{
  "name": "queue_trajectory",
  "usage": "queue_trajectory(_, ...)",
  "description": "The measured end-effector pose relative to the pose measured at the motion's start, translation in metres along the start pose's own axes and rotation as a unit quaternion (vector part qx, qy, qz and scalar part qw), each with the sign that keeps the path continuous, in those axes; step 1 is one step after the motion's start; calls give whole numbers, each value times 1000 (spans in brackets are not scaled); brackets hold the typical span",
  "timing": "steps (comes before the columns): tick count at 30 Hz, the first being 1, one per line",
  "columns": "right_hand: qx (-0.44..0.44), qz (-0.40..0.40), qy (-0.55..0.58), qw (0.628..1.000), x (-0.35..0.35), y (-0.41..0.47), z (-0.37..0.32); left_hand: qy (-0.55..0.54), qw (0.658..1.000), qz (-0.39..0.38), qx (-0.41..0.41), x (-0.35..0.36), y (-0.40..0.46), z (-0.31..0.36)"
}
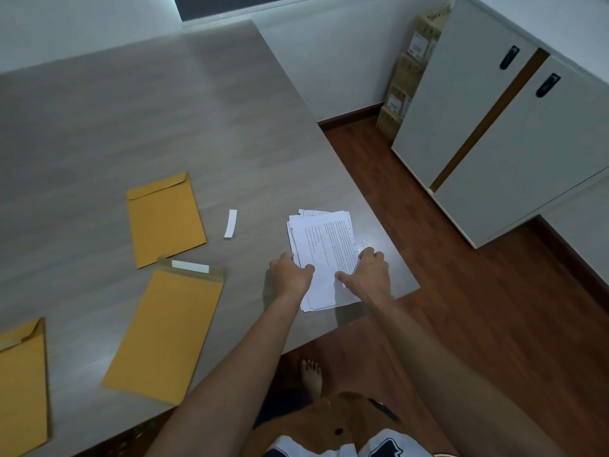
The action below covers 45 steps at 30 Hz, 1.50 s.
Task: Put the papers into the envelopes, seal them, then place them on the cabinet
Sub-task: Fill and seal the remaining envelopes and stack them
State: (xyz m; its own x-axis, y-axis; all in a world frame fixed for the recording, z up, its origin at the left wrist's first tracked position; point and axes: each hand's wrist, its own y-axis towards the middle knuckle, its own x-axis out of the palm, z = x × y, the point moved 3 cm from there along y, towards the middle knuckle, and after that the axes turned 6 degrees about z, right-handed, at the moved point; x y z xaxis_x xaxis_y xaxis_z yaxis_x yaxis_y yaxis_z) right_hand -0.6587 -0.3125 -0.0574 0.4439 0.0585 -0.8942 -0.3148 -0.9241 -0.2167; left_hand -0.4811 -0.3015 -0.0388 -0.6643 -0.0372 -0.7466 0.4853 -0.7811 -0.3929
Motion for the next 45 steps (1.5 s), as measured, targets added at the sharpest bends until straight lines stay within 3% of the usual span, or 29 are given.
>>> queue_trajectory(15, -6, -6, 2, 1000, 1, 1, 2, -102, 995, 8, -8, 6, -3, 10)
queue_trajectory(27, 11, 5, 7, 1000, 1, -3, 1, -123, 988, -76, 60, 17, 4, 14)
queue_trajectory(32, 7, 20, 7, 1000, -6, -5, -7, -165, 982, -89, 29, 18, 11, 14)
queue_trajectory(34, 17, 36, 74, 996, -12, -6, -16, -201, 976, -83, 6, 14, 18, 9)
queue_trajectory(36, 47, 60, 191, 979, -22, -6, -26, -260, 963, -62, -34, 4, 28, 1)
queue_trajectory(38, 99, 62, 322, 939, -29, -6, -38, -362, 928, -44, -76, -11, 36, -6)
queue_trajectory(41, 180, -51, 508, 841, -22, -11, -64, -492, 863, -36, -110, -35, 44, -15)
queue_trajectory(43, 185, -145, 575, 784, -7, -19, -85, -536, 836, -46, -111, -50, 45, -20)
queue_trajectory(45, 174, -192, 610, 748, 6, -28, -105, -563, 818, -60, -100, -64, 43, -27)
